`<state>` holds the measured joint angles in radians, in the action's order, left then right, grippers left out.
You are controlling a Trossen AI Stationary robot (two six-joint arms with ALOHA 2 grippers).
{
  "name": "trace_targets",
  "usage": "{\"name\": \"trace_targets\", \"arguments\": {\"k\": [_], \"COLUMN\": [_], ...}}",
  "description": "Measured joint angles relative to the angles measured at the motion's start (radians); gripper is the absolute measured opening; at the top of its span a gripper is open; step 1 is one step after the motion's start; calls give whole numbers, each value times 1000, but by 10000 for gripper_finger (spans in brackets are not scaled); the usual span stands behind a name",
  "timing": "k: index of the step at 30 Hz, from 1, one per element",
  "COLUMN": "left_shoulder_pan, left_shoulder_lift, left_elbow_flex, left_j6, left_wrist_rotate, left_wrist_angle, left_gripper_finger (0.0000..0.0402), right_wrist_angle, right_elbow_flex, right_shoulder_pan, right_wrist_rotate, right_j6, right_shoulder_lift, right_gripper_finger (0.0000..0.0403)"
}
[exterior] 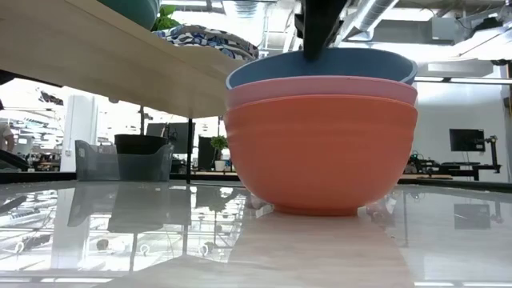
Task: Place and stack bowls onto a shelf
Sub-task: Stack the blue bowl on the green bowl on the shelf
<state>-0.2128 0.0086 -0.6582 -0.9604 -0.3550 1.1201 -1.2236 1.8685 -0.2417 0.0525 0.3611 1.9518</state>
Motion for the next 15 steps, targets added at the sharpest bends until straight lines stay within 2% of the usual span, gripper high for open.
{"name": "trace_targets", "arguments": {"k": [5, 10, 15], "left_shoulder_pan": [0, 0, 0], "left_shoulder_lift": [0, 0, 0], "left_elbow_flex": [0, 0, 0], "left_j6": [-1, -2, 2], "left_wrist_rotate": [0, 0, -20], "left_wrist_angle": [25, 27, 26], "left_gripper_finger": [242, 242, 242], "right_wrist_angle": [-1, 1, -15], "right_elbow_flex": [-71, -79, -67], "right_shoulder_pan": [0, -5, -6], "right_wrist_rotate": [1, 4, 3], "right_j6": [16, 21, 16], "right_shoulder_lift": [1, 0, -2], "right_gripper_finger": [92, 26, 26]}}
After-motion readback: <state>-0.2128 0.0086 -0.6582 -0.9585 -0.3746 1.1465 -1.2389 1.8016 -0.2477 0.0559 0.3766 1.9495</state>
